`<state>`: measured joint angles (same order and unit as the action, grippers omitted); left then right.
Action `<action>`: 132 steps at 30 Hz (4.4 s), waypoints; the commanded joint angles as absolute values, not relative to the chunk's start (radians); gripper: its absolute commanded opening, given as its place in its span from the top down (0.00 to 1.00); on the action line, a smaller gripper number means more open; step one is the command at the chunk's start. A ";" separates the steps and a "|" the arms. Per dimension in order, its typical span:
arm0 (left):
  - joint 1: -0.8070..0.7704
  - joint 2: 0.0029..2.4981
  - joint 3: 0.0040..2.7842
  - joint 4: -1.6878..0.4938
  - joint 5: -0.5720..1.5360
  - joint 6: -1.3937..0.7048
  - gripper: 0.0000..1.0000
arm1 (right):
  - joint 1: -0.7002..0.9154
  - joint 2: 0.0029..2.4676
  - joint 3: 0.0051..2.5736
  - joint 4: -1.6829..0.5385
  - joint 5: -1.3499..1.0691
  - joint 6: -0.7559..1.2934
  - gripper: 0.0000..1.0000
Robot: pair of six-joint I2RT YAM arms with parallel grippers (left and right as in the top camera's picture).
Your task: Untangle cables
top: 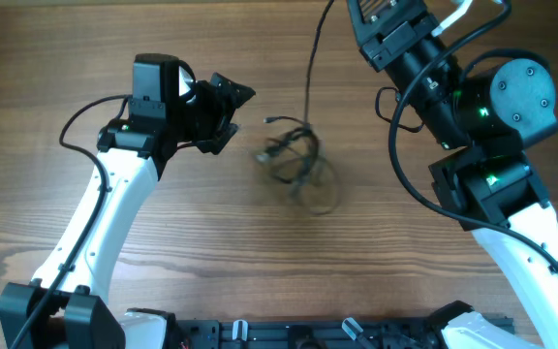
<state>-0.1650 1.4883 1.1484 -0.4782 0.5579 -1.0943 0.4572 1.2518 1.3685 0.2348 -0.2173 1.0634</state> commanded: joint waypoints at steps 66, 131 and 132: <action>-0.078 1.449 1.151 -0.348 0.847 -0.855 0.00 | 0.474 1.185 1.390 0.276 0.104 0.921 0.95; 0.315 1.377 1.250 -0.487 -0.247 -0.921 0.96 | 0.474 1.272 1.390 -0.490 0.814 0.875 0.95; 0.324 1.377 1.250 -0.496 -0.271 -0.921 0.96 | 0.474 1.272 1.390 -0.491 0.813 0.875 0.95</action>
<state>0.2897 1.3918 1.2320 -0.4774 -0.1284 -0.8837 0.4770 1.2755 1.3827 -0.4904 0.7238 0.8696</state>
